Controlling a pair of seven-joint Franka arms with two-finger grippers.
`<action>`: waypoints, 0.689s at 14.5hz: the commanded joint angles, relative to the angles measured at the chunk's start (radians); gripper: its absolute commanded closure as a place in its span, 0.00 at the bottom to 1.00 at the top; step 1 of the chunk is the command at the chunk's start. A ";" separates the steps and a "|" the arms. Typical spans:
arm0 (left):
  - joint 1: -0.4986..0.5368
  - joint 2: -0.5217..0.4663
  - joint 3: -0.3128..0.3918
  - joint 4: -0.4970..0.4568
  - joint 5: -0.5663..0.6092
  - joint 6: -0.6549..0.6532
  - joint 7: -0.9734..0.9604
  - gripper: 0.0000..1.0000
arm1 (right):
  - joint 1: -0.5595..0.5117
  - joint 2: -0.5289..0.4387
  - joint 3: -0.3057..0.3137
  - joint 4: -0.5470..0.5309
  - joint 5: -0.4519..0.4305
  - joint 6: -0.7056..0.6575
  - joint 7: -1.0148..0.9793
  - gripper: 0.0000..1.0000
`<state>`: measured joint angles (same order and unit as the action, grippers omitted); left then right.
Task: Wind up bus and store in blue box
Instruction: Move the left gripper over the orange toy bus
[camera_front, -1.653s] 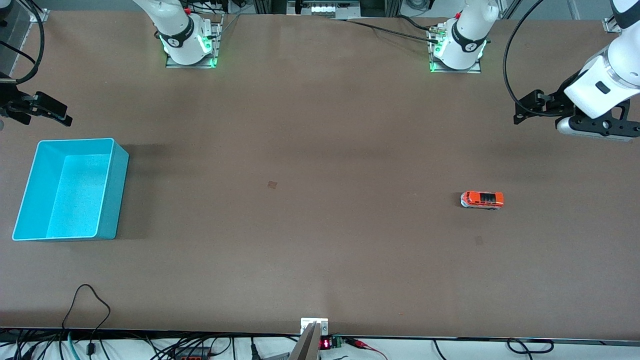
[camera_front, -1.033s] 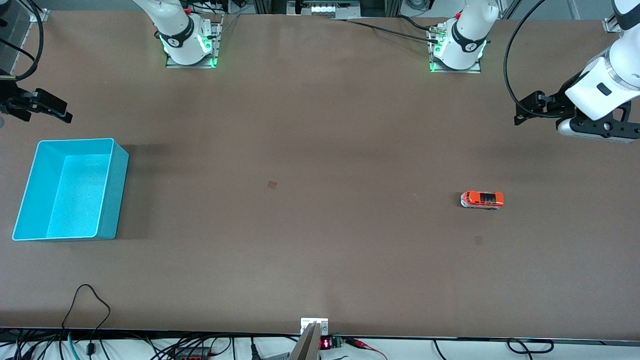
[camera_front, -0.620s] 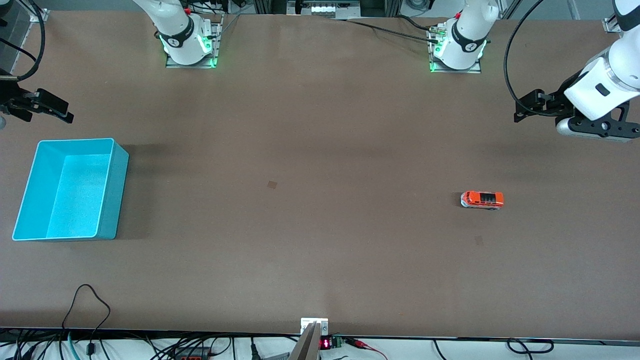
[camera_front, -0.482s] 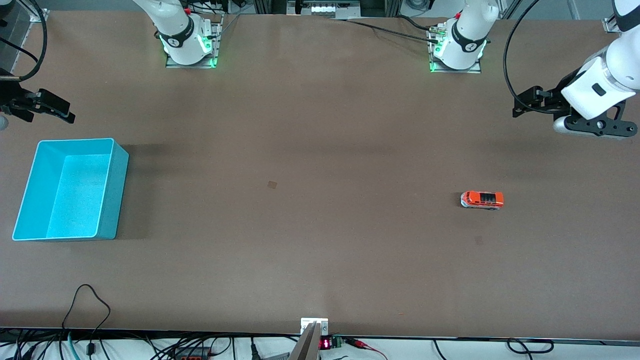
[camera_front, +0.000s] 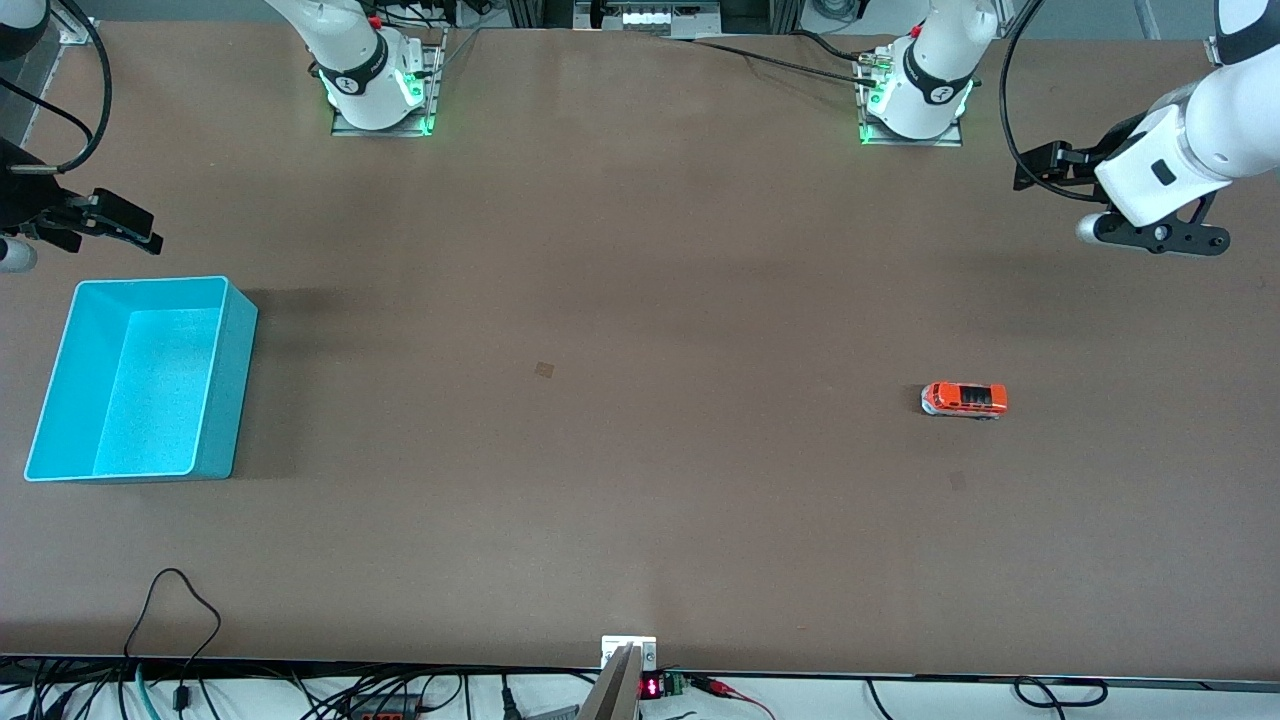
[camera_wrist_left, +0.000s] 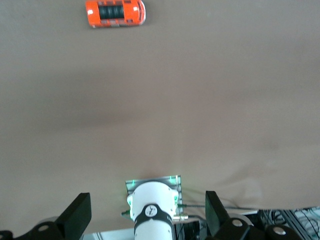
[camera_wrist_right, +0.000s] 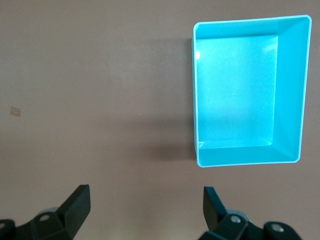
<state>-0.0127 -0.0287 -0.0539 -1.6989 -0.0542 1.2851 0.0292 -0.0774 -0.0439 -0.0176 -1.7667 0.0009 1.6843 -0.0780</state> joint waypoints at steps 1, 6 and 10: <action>-0.009 0.018 -0.003 0.033 0.004 -0.073 0.053 0.00 | 0.008 -0.016 -0.001 -0.028 -0.006 0.029 0.009 0.00; 0.007 0.061 -0.001 0.007 0.025 0.034 0.468 0.00 | 0.013 -0.025 0.001 -0.048 -0.010 0.035 0.009 0.00; 0.027 0.139 -0.001 -0.045 0.094 0.280 0.818 0.00 | 0.011 -0.043 -0.001 -0.068 -0.009 0.046 0.010 0.00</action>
<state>0.0058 0.0705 -0.0525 -1.7294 -0.0052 1.4756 0.6870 -0.0720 -0.0492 -0.0172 -1.7935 0.0007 1.7094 -0.0780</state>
